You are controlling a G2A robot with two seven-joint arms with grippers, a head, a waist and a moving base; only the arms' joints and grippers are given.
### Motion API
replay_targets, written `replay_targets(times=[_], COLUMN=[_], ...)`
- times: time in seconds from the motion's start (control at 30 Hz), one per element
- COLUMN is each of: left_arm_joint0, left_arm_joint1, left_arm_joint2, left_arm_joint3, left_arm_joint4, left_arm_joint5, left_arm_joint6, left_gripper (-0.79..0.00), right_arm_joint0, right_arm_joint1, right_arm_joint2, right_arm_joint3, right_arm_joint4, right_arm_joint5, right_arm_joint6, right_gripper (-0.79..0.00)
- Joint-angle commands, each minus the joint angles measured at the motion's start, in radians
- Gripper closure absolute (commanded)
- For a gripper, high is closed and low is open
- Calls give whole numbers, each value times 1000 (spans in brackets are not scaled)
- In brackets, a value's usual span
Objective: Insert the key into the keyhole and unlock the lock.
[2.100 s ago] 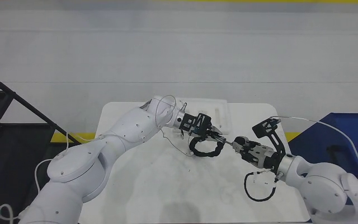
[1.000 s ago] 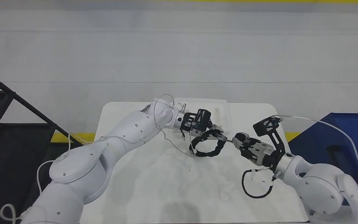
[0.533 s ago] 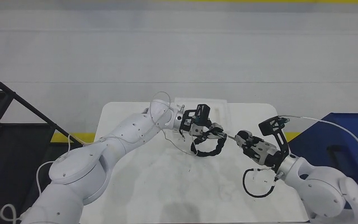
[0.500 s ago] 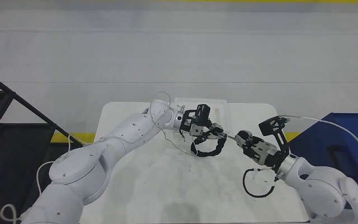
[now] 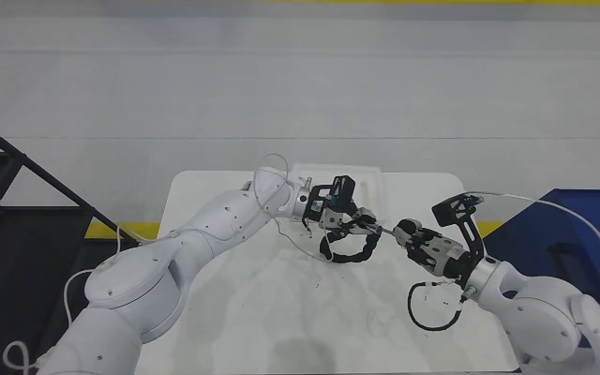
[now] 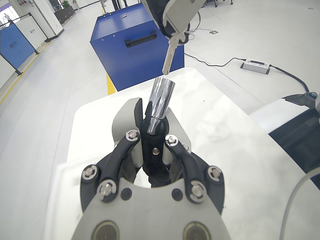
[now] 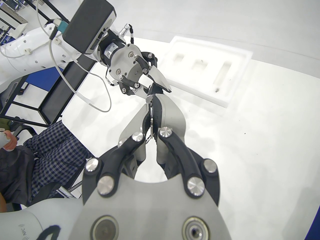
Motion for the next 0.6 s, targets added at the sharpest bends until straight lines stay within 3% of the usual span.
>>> replay_targets(times=[0.0, 0.57], left_arm_joint0=[0, 1], left_arm_joint1=[-1, -6], left_arm_joint2=[0, 0], left_arm_joint3=[1, 1], left_arm_joint4=[0, 7], left_arm_joint5=[3, 4], left_arm_joint6=[3, 4], left_gripper=[0, 0], right_arm_joint0=[1, 12], right_arm_joint1=[0, 0], right_arm_joint2=[-2, -14], right_arm_joint3=[0, 3], right_arm_joint4=[-1, -7], right_arm_joint5=[2, 14], right_arm_joint6=[4, 6], right_gripper=[0, 0])
